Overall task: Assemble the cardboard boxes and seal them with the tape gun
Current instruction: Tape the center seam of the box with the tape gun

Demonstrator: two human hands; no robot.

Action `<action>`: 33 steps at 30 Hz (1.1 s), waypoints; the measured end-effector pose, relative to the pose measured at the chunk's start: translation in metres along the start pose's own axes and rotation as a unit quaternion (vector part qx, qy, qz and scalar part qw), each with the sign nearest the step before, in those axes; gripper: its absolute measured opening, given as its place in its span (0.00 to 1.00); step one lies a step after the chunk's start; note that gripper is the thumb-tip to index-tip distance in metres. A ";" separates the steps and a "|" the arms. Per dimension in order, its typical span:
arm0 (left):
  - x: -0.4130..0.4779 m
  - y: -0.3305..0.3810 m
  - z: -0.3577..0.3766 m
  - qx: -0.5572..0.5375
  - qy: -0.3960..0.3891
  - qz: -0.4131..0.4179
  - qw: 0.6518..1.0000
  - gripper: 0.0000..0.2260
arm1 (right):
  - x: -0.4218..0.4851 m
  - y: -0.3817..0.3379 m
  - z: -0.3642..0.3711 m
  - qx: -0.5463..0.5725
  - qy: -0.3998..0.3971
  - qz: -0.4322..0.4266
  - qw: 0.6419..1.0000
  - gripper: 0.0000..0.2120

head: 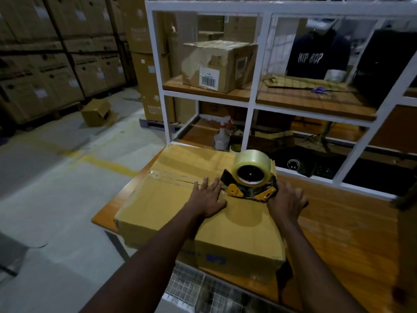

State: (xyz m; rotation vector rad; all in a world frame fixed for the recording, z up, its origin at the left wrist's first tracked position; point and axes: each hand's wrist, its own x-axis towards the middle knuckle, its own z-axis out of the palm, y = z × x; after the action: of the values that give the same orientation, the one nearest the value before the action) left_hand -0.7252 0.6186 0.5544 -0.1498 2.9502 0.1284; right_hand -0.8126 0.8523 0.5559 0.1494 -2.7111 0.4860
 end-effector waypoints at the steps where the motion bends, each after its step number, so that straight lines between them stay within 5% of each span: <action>1: 0.002 -0.007 0.000 0.001 0.005 0.001 1.000 0.36 | -0.005 -0.008 0.003 -0.004 -0.002 0.005 1.000 0.09; 16: 0.001 -0.056 -0.002 0.002 0.001 0.011 1.000 0.36 | -0.004 -0.008 -0.013 -0.037 0.019 -0.043 0.998 0.13; 26: -0.001 -0.055 -0.004 0.002 0.017 0.020 1.000 0.36 | -0.008 0.051 -0.028 0.017 -0.023 0.037 0.999 0.13; 33: -0.001 0.032 -0.010 -0.009 -0.012 0.043 0.999 0.43 | -0.007 0.055 -0.032 0.018 -0.039 0.029 0.999 0.17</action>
State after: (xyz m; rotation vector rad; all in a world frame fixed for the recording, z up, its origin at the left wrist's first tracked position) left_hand -0.7297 0.6493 0.5670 -0.0224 2.9335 0.1677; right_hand -0.8043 0.9152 0.5638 0.1022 -2.7905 0.5573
